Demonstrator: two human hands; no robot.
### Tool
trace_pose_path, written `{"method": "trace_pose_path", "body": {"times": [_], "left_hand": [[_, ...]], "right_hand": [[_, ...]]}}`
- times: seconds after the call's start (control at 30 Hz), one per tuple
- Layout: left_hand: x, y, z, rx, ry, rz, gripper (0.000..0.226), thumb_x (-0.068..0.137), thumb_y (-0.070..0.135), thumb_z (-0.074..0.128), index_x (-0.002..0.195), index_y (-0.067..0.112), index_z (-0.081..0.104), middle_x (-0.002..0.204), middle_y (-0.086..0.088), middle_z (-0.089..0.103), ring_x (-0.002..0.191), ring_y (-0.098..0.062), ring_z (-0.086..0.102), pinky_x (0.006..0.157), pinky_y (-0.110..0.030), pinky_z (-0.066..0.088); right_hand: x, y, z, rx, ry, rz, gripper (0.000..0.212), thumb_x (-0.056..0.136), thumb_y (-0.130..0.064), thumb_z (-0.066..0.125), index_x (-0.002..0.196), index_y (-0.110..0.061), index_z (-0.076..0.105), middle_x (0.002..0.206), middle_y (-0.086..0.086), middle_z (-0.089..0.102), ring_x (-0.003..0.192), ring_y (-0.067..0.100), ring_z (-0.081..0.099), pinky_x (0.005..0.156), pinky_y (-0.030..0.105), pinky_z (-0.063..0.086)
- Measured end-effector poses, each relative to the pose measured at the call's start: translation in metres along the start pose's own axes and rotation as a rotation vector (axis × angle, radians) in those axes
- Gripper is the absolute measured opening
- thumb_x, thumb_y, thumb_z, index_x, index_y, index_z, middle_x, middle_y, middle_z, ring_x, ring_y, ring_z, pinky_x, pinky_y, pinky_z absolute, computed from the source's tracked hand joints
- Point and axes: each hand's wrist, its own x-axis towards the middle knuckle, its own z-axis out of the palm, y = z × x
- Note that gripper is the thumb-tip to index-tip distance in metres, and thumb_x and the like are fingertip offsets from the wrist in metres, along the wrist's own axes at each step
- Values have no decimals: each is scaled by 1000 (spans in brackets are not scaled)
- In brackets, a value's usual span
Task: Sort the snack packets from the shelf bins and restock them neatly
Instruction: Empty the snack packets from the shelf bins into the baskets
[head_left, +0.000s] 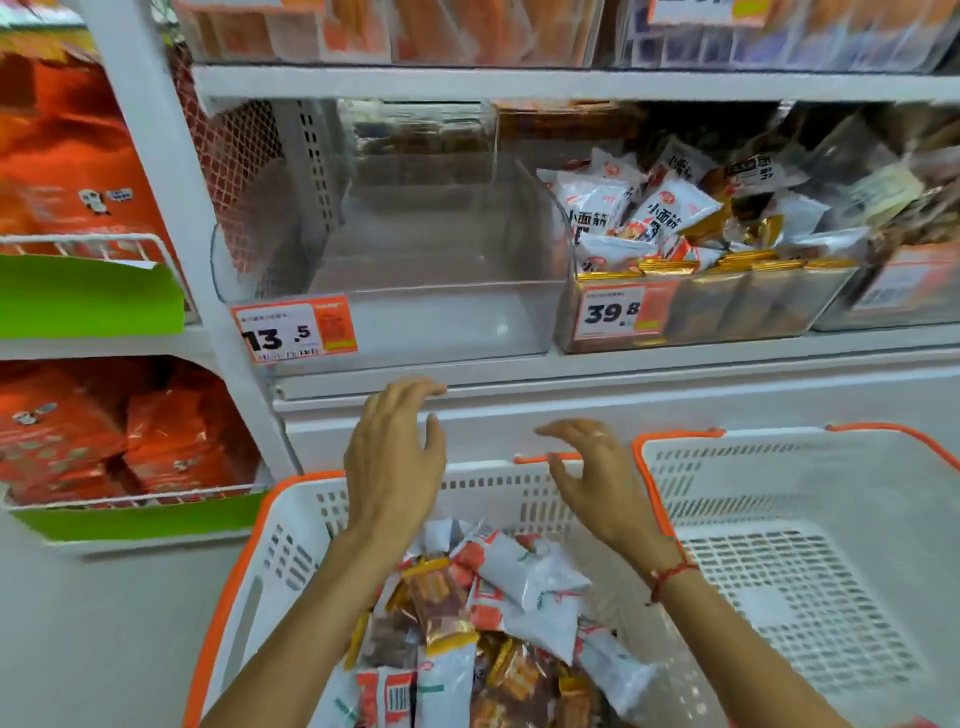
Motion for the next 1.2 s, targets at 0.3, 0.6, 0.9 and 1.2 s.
{"method": "trace_pose_path", "body": {"times": [0.3,0.6,0.9,1.2], "left_hand": [[138,112,62,0,-29,300,43,100,42,39,137,24,50,147,8,42,133,-11,35,105,-35,40],[164,133,83,256,-173,343,72,96,56,40,155,26,10,163,3,4,149,-12,-1,119,-33,1],[180,164,70,470,-284,257,108,84,68,53,154,14,-8,161,-13,-9,149,-21,-6,119,-34,-3],[212,174,70,739,-284,360,97,69,81,54,136,12,41,132,-7,46,121,-25,38,103,-34,28]], "right_hand": [[133,52,-166,-230,558,-146,20,86,-8,59,101,-14,70,103,4,66,98,28,56,83,33,43],[218,81,-198,-298,-75,290,91,82,-74,45,143,-7,34,141,19,45,127,38,43,103,50,39],[242,66,-195,-398,-579,263,42,93,-57,48,103,-16,50,130,12,58,110,28,52,99,38,34],[251,106,-170,-419,-394,437,78,76,-54,70,138,-17,42,140,15,45,131,38,34,103,47,38]]}}
